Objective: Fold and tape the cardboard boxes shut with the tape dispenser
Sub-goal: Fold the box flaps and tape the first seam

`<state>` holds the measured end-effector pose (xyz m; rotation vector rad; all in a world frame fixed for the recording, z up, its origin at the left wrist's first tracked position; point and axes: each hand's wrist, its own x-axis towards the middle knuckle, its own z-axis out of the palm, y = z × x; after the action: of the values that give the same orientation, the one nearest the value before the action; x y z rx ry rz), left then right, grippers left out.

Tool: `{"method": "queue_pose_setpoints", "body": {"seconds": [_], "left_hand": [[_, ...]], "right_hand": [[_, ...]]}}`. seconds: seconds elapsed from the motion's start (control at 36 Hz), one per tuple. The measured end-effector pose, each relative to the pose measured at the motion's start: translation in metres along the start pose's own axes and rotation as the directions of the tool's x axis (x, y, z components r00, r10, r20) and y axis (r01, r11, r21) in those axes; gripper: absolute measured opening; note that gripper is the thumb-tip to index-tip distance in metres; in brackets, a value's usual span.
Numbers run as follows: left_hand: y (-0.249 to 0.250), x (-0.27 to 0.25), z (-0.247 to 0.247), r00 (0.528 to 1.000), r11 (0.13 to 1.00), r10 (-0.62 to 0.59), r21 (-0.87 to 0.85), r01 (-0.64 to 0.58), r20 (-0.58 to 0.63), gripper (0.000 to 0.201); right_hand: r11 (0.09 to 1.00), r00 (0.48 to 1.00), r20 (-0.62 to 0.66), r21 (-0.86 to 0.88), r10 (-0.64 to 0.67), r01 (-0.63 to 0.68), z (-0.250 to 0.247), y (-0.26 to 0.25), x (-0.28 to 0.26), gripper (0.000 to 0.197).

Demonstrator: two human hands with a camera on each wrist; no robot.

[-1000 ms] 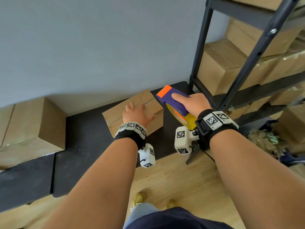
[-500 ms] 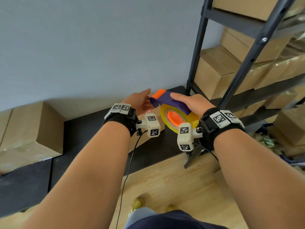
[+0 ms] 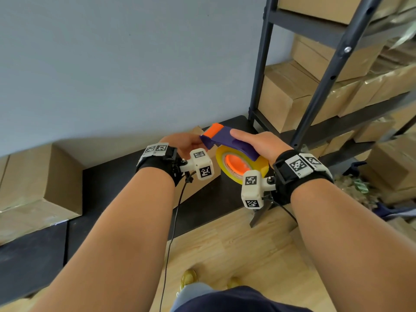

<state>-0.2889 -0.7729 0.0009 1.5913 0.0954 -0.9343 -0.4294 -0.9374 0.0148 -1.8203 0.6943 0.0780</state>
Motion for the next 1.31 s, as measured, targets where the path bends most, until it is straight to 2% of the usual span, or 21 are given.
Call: {"method": "queue_pose_setpoints", "body": {"seconds": [0.06,0.14,0.19,0.33,0.39,0.56,0.64,0.69,0.78,0.92,1.14,1.31], "left_hand": [[0.001,0.006,0.002,1.0,0.998,0.012,0.067,-0.01,-0.024,0.039],[0.002,0.014,0.007,0.998,0.981,0.037,0.191,-0.026,-0.055,0.023],[0.002,0.022,0.008,0.99,0.965,0.06,0.262,-0.025,-0.126,0.031],[0.01,0.035,0.004,0.982,0.906,0.091,0.423,-0.013,-0.164,0.035],[0.014,0.041,-0.005,0.977,0.914,0.114,0.405,-0.033,-0.179,0.035],[0.029,0.064,-0.03,0.91,0.868,0.244,0.493,-0.051,-0.336,0.033],[0.034,0.055,-0.023,0.871,0.816,0.393,0.548,-0.182,-0.296,0.023],[0.034,0.054,-0.019,0.864,0.766,0.447,0.597,-0.237,-0.231,0.022],[0.036,0.052,-0.017,0.875,0.682,0.462,0.689,-0.247,-0.144,0.02],[0.042,0.06,-0.025,0.833,0.557,0.542,0.791,-0.253,-0.115,0.016],[0.052,0.089,-0.033,0.818,0.434,0.574,0.86,-0.269,-0.034,0.019],[0.052,0.116,-0.039,0.836,0.42,0.549,0.863,-0.28,0.003,0.02]], "right_hand": [[1.0,1.0,0.006,0.001,0.01,-0.01,0.0,0.001,0.0,0.064],[0.999,1.0,-0.001,-0.033,0.018,-0.018,0.002,0.002,0.0,0.064],[0.997,1.0,-0.011,-0.075,0.02,-0.02,0.004,0.002,0.0,0.063],[0.985,0.998,-0.066,-0.171,0.013,-0.024,0.005,0.0,-0.001,0.059],[0.979,0.997,-0.079,-0.201,0.006,-0.021,0.002,0.0,-0.001,0.055],[0.963,0.998,-0.06,-0.266,0.02,-0.035,-0.012,0.004,-0.006,0.052],[0.962,0.996,-0.085,-0.269,0.026,-0.048,-0.017,0.003,-0.006,0.052],[0.961,0.993,-0.11,-0.268,0.034,-0.063,-0.018,0.003,-0.005,0.053],[0.964,0.987,-0.152,-0.251,0.054,-0.091,-0.015,0.001,-0.003,0.054],[0.965,0.979,-0.186,-0.229,0.088,-0.13,0.002,-0.007,0.006,0.055],[0.939,0.947,-0.268,-0.243,0.175,-0.243,0.031,-0.017,0.031,0.047],[0.92,0.923,-0.303,-0.237,0.235,-0.312,0.043,-0.026,0.044,0.048]]}}
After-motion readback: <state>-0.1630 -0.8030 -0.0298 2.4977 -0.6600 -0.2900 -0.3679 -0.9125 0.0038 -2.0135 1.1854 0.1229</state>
